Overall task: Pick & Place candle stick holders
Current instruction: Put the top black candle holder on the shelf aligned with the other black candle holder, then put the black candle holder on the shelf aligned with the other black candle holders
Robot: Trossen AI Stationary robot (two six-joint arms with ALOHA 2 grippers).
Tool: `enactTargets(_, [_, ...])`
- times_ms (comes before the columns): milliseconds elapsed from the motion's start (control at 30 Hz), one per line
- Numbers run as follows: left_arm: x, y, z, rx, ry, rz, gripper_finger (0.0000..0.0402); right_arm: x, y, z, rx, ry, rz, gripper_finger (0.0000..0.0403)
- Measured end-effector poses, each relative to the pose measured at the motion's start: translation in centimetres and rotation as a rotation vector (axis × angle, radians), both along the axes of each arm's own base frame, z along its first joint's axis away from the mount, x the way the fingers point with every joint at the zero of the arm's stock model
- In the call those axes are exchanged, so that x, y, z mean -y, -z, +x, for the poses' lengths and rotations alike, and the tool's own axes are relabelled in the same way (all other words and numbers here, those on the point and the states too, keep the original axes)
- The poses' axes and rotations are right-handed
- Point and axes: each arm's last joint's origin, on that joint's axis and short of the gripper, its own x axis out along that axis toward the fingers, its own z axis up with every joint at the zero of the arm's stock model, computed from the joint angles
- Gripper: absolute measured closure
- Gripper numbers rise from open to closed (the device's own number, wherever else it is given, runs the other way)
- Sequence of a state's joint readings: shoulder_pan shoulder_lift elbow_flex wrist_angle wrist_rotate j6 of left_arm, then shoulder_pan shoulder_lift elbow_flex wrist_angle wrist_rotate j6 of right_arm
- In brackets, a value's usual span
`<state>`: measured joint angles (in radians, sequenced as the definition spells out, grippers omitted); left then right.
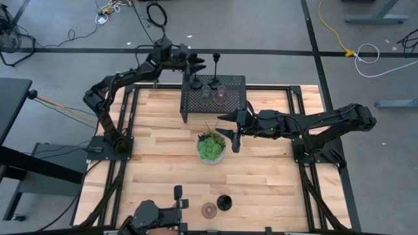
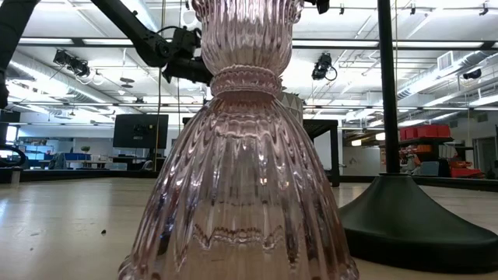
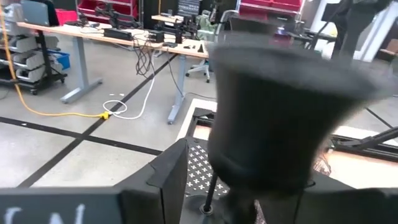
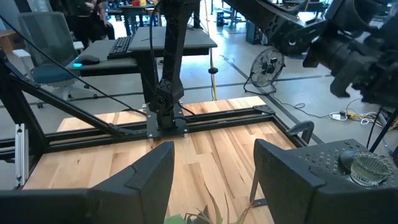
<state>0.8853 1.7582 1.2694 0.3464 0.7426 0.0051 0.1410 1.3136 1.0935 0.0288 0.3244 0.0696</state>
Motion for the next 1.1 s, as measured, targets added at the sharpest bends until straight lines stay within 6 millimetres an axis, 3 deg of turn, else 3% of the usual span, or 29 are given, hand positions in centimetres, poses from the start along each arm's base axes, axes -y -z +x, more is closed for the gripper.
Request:
enactTargets(267, [0.7, -1.5, -2.2, -0.069, -0.026, -0.048, 0.0232, 0.0, 0.0, 0.0, -0.001, 0.000, 0.000, 0.0183])
enactTargets(567, [3.2, -3.5, -4.0, -0.156, -0.005, -0.062, 0.0232, 0.0, 0.1, 0.0, -0.013, 0.000, -0.002, 0.0183])
enactTargets(800, [5.2, -4.8, -5.0, -0.196, 0.040, -0.049, 0.0232, 0.0, 0.6, -0.1, -0.059, 0.003, 0.006, 0.0183])
enactTargets(1100, [5.3, -5.0, -5.0, -0.208, -0.008, -0.013, 0.0232, 0.0, 0.5, -0.1, -0.038, 0.012, 0.062, 0.0183])
